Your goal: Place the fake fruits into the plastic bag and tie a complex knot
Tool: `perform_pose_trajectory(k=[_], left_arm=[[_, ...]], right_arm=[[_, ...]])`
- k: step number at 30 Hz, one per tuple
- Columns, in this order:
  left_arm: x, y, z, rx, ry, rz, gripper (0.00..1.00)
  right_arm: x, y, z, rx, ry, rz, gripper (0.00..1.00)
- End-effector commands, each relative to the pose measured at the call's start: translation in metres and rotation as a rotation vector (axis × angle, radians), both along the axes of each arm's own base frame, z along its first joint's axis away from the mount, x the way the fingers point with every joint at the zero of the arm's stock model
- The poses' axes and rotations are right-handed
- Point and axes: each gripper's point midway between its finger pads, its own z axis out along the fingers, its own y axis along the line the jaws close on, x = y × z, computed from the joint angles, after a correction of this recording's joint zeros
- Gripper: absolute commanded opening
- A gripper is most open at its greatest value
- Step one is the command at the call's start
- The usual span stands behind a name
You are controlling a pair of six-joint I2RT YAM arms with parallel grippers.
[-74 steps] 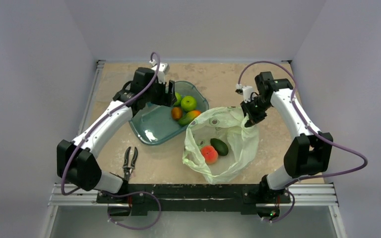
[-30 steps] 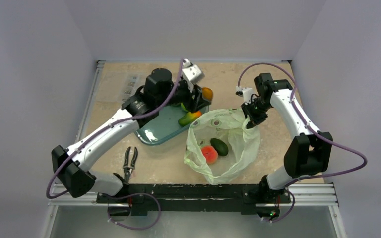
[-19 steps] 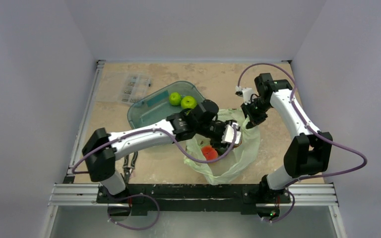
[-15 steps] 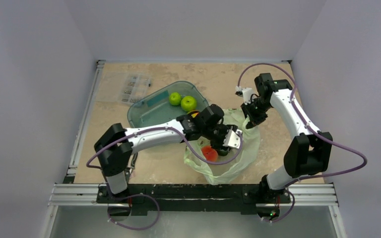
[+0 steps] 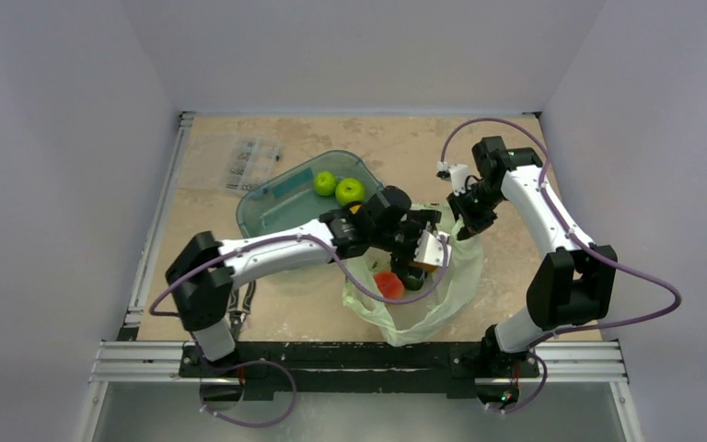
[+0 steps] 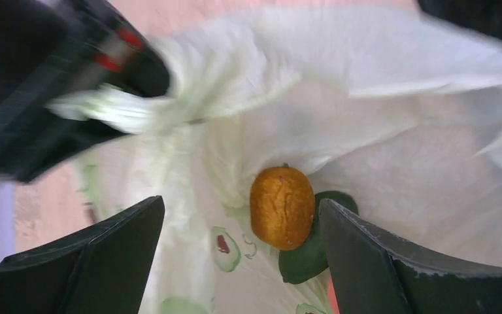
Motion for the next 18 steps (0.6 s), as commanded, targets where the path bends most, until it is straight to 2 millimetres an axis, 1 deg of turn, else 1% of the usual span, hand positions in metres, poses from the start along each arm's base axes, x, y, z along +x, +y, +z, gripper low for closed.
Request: perform_pose_trajectory(k=[1, 2, 3, 4, 5, 6, 7, 8, 10, 12, 13, 15, 16, 18], left_arm=[[-0.034, 0.027, 0.171, -0.374, 0.123, -0.028, 0.89], [-0.036, 0.039, 0.191, -0.423, 0.185, -0.007, 0.90], [-0.031, 0.053, 0.208, -0.467, 0.238, 0.034, 0.90], [-0.022, 0.065, 0.220, -0.499, 0.284, 0.088, 0.91], [-0.005, 0.078, 0.224, -0.520, 0.321, 0.173, 0.91], [0.015, 0.090, 0.222, -0.525, 0.355, 0.270, 0.91], [0.038, 0.103, 0.216, -0.522, 0.380, 0.376, 0.90], [0.067, 0.122, 0.201, -0.503, 0.405, 0.513, 0.89], [0.114, 0.152, 0.170, -0.458, 0.424, 0.752, 0.88], [0.149, 0.174, 0.136, -0.410, 0.457, 0.911, 0.87], [0.162, 0.182, 0.123, -0.380, 0.457, 0.960, 0.87], [0.177, 0.190, 0.101, -0.315, 0.457, 0.975, 0.84], [0.184, 0.191, 0.089, -0.283, 0.448, 0.991, 0.83], [0.192, 0.189, 0.069, -0.234, 0.436, 0.977, 0.82]], right_arm=[[-0.002, 0.002, 0.005, 0.018, -0.002, 0.016, 0.00], [-0.002, 0.003, 0.005, 0.019, -0.002, 0.018, 0.00], [-0.001, 0.002, 0.006, 0.018, -0.004, 0.017, 0.00], [-0.001, 0.002, 0.006, 0.017, -0.006, 0.015, 0.00], [0.000, 0.002, 0.006, 0.016, -0.009, 0.015, 0.00], [0.000, 0.002, 0.007, 0.017, -0.011, 0.016, 0.00], [0.000, 0.002, 0.007, 0.017, -0.011, 0.014, 0.00], [0.000, 0.002, 0.007, 0.017, -0.012, 0.014, 0.00], [0.000, 0.002, 0.007, 0.016, -0.013, 0.013, 0.00], [0.000, 0.003, 0.008, 0.018, -0.014, 0.015, 0.00], [0.000, 0.003, 0.008, 0.018, -0.014, 0.016, 0.00], [0.001, 0.003, 0.008, 0.017, -0.013, 0.014, 0.00], [0.000, 0.002, 0.008, 0.017, -0.012, 0.014, 0.00], [0.000, 0.002, 0.007, 0.016, -0.008, 0.013, 0.00]])
